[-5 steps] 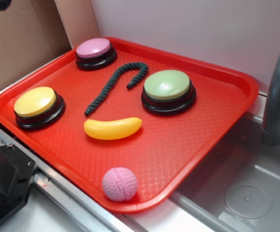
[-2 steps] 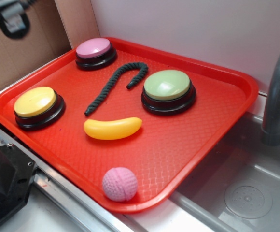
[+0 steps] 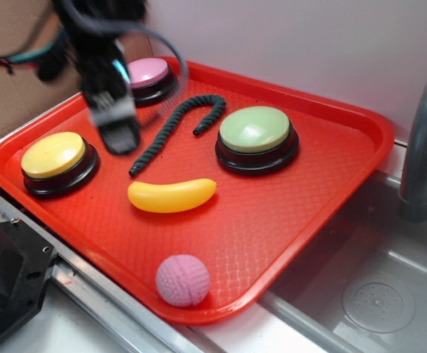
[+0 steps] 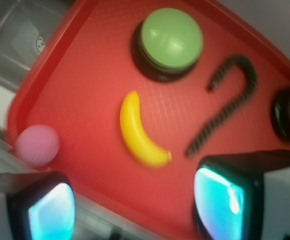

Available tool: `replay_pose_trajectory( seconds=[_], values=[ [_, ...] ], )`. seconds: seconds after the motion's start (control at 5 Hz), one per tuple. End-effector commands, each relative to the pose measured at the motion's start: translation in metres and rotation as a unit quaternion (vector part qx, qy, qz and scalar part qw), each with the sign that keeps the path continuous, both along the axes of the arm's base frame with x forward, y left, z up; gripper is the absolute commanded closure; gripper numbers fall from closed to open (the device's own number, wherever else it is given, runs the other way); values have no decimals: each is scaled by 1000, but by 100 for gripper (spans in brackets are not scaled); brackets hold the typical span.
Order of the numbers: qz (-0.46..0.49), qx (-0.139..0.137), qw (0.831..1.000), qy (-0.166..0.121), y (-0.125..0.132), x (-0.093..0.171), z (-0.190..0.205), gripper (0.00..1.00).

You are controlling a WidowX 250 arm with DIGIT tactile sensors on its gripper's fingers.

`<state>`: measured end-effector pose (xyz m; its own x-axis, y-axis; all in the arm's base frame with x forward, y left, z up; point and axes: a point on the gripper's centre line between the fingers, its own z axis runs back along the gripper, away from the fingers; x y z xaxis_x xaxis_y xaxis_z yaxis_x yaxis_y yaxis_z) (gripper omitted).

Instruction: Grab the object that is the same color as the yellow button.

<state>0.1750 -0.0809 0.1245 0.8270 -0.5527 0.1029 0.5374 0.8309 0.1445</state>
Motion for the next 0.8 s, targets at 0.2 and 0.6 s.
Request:
replay_pose_trajectory(
  seconds=[0.2,0.6],
  values=[
    [-20,-22,999,20,16,20,-91,0],
    [-48,-60,997,30,10,19,-101,98]
  ],
)
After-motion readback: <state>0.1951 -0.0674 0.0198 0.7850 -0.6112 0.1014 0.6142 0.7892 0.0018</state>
